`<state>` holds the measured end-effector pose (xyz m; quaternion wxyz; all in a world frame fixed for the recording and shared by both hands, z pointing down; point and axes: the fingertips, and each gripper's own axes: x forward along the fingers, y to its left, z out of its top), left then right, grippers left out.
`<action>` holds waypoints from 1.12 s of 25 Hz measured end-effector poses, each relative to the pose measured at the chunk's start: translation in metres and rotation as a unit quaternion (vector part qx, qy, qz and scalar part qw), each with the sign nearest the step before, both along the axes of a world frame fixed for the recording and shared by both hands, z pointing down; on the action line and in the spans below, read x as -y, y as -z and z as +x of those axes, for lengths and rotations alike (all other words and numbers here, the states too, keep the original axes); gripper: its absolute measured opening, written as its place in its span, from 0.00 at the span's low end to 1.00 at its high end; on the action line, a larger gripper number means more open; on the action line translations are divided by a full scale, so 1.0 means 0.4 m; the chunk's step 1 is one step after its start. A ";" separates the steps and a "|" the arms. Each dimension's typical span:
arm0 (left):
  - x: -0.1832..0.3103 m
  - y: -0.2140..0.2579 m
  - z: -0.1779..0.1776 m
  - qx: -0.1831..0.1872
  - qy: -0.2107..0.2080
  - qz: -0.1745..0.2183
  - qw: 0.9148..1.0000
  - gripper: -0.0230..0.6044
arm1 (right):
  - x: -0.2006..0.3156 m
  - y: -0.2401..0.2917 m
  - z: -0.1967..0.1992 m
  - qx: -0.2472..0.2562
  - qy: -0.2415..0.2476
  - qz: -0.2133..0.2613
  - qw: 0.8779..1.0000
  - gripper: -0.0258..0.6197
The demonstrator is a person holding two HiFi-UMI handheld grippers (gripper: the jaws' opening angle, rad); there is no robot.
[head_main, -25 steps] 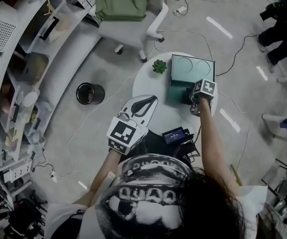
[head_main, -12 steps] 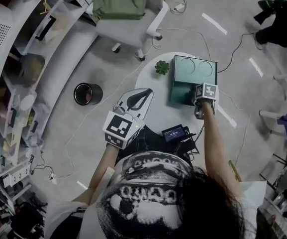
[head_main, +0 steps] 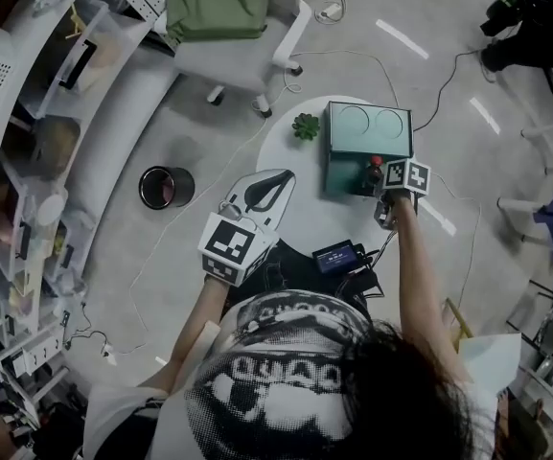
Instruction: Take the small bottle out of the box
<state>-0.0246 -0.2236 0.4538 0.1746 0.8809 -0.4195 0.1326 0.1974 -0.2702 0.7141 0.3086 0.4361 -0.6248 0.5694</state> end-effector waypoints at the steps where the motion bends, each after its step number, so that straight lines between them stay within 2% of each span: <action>1: -0.002 0.001 0.003 0.000 -0.003 0.000 1.000 0.06 | -0.001 0.009 -0.002 0.007 -0.004 0.005 1.000 0.37; 7: -0.012 0.007 0.022 0.002 -0.018 0.005 1.000 0.06 | -0.007 0.089 -0.021 0.049 -0.017 0.053 0.997 0.37; 13: -0.033 0.004 0.049 0.006 -0.032 0.003 0.999 0.06 | -0.032 0.191 -0.041 0.093 -0.033 0.109 0.989 0.37; 28: -0.115 -0.003 0.136 0.018 -0.035 0.003 0.999 0.06 | -0.149 0.474 -0.040 0.190 -0.066 0.245 0.948 0.37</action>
